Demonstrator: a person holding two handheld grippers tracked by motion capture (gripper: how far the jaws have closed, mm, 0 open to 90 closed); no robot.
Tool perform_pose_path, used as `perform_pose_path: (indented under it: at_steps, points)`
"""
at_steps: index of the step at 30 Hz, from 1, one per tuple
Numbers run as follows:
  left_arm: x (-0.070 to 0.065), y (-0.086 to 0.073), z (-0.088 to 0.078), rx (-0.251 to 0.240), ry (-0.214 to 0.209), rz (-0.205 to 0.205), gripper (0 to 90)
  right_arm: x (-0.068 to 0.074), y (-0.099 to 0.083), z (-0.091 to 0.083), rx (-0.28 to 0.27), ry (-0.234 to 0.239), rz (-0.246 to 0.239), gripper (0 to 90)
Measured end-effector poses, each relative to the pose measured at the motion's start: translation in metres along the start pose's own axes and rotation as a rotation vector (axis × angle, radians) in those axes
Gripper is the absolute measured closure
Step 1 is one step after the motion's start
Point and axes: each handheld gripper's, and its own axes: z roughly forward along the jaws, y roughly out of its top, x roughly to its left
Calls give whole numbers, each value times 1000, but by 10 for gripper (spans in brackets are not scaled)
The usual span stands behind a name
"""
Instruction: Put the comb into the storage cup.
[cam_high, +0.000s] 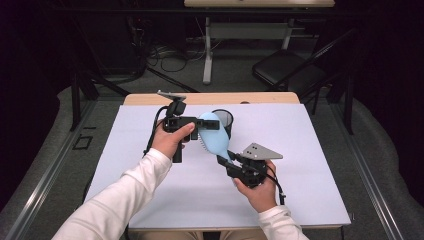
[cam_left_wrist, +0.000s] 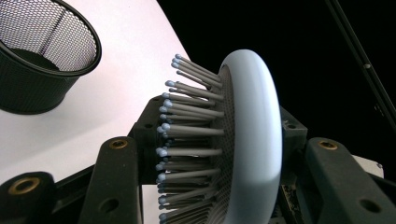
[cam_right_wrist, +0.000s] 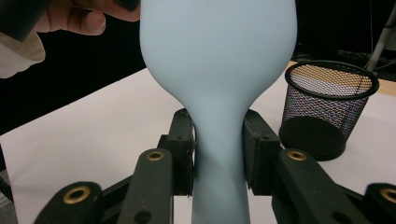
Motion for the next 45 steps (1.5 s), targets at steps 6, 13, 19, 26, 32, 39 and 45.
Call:
perform_pose_path:
  at_steps: [6,13,19,26,32,39,45]
  points:
    - [0,0,1,-4,3,-4,503,0,0,0,2,1,2,658]
    - [0,1,2,3,7,-3,504,0,0,2,4,10,4,608]
    - [1,2,0,-4,15,2,504,0,-1,4,16,10,-9,558]
    - [1,3,-1,-5,23,3,505,0,-1,7,21,-12,-34,493]
    - [2,4,-2,-9,30,5,506,1,-2,13,40,-19,-62,439]
    - [5,5,-5,-14,39,11,506,4,-2,15,55,-35,-97,443]
    - [6,6,-6,-20,55,18,506,3,-1,15,52,-19,-83,438]
